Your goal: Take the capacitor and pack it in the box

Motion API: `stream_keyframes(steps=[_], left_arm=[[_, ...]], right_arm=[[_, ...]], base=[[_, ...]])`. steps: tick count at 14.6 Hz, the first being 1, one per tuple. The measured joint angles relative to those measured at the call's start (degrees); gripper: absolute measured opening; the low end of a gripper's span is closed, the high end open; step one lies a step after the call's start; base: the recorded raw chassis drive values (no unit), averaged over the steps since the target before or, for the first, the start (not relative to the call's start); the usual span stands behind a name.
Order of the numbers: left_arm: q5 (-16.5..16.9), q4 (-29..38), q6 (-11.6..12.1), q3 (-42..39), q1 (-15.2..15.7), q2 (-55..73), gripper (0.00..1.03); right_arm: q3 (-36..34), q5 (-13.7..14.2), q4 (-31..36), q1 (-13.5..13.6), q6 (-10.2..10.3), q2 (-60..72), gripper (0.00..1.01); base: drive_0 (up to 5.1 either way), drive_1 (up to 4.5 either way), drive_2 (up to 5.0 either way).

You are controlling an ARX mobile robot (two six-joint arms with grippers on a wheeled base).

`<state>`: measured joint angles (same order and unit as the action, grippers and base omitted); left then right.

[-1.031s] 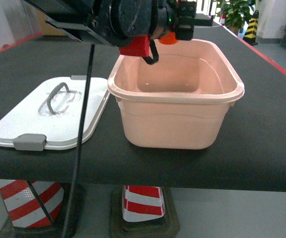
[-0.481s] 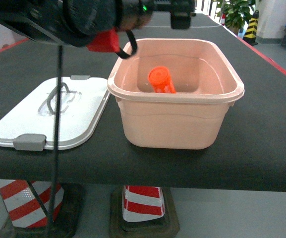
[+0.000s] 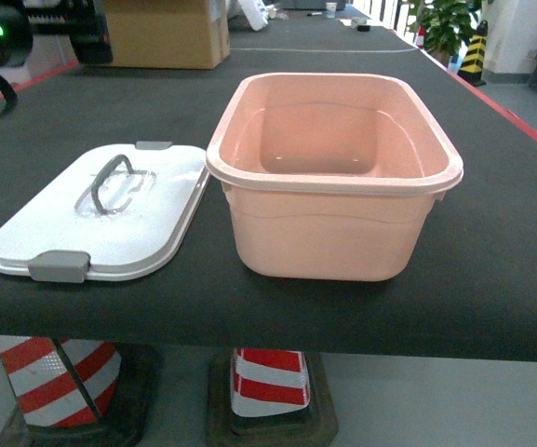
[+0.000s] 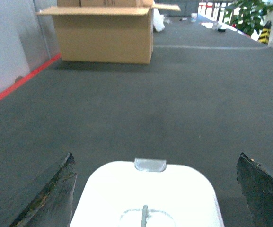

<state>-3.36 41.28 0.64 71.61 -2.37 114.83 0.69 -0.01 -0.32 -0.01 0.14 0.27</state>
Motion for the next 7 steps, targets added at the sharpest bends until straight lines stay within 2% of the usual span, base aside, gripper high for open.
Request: stream_keyframes(steps=[7], left_arm=[[-0.24, -3.17, -0.2, 6.84, 1.27, 16.37, 0.98]], right_arm=[[0.0, 0.02, 0.0, 0.0, 0.0, 0.0, 0.98]], base=[[0.0, 0.0, 0.0]])
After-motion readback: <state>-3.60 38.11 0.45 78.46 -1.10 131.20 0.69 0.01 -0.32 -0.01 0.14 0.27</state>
